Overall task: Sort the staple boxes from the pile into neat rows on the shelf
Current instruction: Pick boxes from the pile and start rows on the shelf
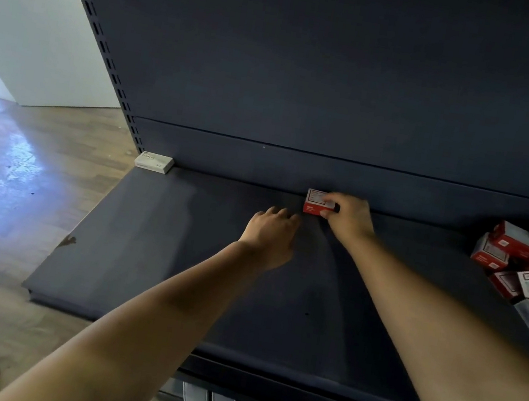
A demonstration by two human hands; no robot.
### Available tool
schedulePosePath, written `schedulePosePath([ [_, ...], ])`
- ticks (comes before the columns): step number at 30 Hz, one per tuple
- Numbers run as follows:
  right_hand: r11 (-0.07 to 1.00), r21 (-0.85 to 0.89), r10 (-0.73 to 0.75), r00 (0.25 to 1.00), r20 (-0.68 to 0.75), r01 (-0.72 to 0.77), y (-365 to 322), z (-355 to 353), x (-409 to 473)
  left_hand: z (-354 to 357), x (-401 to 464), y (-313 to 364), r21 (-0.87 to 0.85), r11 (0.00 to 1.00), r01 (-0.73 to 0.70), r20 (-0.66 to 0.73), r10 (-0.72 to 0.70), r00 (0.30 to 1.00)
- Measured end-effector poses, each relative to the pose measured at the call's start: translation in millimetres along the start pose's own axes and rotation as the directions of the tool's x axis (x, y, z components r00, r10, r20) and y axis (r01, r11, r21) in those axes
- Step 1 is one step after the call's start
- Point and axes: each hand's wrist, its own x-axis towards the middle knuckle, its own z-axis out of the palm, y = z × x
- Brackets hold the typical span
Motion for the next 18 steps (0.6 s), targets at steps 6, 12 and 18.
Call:
schedulePosePath([
  [6,0.998,-0.045,-0.032,0.999,-0.011,0.032,-7.8,15.3,3.5,0.9,-0.3,-10.2,0.001,1.0,0.001,0.005,-0.001,1.0],
  [12,0.983,-0.182,-0.001,0.999,-0.036,-0.006,-11.0,21.4,7.3,1.6,0.4,-17.4,0.003,0.999,0.041,0.032,-0.041,0.999],
  [18,0.936,-0.35,0.049,0.998,0.028,-0.036,-25.3,10.8,-0.7,-0.1,0.2,-14.0,-0.01,0.999,0.036,0.035,-0.035,0.999],
])
